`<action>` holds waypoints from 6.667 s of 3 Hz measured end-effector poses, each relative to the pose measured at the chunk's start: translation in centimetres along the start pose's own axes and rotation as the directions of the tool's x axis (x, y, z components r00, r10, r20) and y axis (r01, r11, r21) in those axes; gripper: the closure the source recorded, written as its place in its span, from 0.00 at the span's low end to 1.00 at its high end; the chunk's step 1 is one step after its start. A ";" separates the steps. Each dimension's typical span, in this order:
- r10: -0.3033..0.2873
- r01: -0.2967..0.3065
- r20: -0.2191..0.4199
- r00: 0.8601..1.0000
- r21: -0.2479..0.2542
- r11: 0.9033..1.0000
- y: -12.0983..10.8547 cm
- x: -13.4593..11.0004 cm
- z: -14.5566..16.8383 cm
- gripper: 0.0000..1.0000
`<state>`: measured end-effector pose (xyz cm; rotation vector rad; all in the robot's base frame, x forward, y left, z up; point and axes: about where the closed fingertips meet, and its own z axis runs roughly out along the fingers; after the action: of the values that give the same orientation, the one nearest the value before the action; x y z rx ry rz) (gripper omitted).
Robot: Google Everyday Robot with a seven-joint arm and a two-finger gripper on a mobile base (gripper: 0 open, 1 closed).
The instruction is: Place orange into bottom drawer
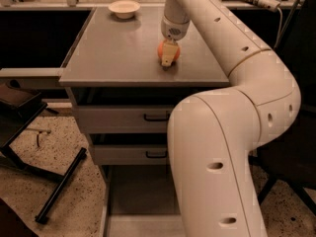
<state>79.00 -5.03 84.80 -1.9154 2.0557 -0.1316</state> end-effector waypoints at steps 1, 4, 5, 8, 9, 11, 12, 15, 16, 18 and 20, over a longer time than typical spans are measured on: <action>0.067 -0.067 -0.005 0.998 0.062 0.996 0.5 2.9 -3.8 0.88; 0.165 -0.178 0.154 0.974 0.076 0.981 15.5 3.7 -16.8 1.00; 0.189 -0.185 0.242 0.952 -0.041 0.982 20.8 2.5 -13.8 1.00; 0.238 -0.200 0.353 0.905 -0.141 0.970 24.4 1.0 -6.3 1.00; 0.394 -0.334 0.348 0.850 -0.221 0.916 28.8 4.0 1.3 1.00; 0.587 -0.440 0.241 0.773 -0.461 0.770 41.4 6.8 19.3 1.00; 0.587 -0.440 0.241 0.773 -0.461 0.770 41.4 6.8 19.3 1.00; 0.842 -0.651 0.303 0.446 -0.536 0.538 43.7 5.1 33.9 1.00; 0.914 -0.736 0.296 0.278 -0.546 0.400 44.0 4.5 40.3 1.00; 0.930 -0.797 0.317 0.188 -0.504 0.332 43.2 4.7 44.1 1.00; 0.933 -0.885 0.293 0.210 -0.348 0.309 43.2 5.0 49.5 1.00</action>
Offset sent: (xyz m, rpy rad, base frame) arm -0.2416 -0.0953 0.2248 0.0340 -0.2816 -0.2464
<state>52.35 1.65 24.92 -0.3168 2.4576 0.6714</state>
